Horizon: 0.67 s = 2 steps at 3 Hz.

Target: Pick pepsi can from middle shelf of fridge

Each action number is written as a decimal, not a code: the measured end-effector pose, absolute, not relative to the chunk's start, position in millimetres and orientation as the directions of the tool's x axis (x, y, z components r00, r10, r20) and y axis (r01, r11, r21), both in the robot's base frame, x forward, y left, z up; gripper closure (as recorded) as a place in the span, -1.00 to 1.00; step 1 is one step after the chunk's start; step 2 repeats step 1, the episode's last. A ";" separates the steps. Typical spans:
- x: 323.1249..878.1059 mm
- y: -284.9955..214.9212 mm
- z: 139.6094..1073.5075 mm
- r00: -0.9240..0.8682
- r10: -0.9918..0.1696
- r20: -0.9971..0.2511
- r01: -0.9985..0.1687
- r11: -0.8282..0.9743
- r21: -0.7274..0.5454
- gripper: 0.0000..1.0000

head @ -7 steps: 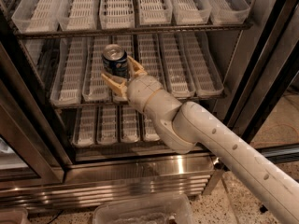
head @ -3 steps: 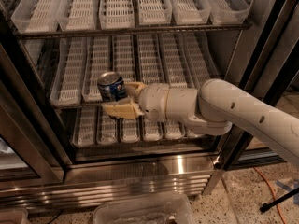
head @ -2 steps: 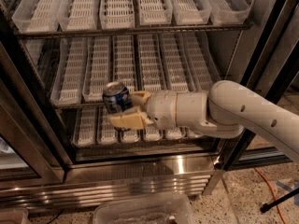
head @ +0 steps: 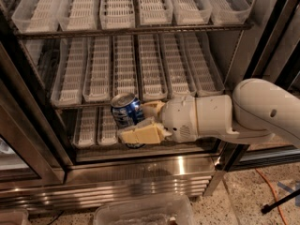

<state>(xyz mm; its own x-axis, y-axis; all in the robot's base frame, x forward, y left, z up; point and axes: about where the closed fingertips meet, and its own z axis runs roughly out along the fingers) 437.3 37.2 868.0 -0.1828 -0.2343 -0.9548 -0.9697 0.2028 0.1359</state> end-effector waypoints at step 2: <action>433.8 38.3 870.3 -0.184 -0.239 -0.953 -0.971 0.196 0.139 1.00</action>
Offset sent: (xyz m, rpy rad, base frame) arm 0.0000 0.0000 0.0000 0.0000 0.0000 0.0000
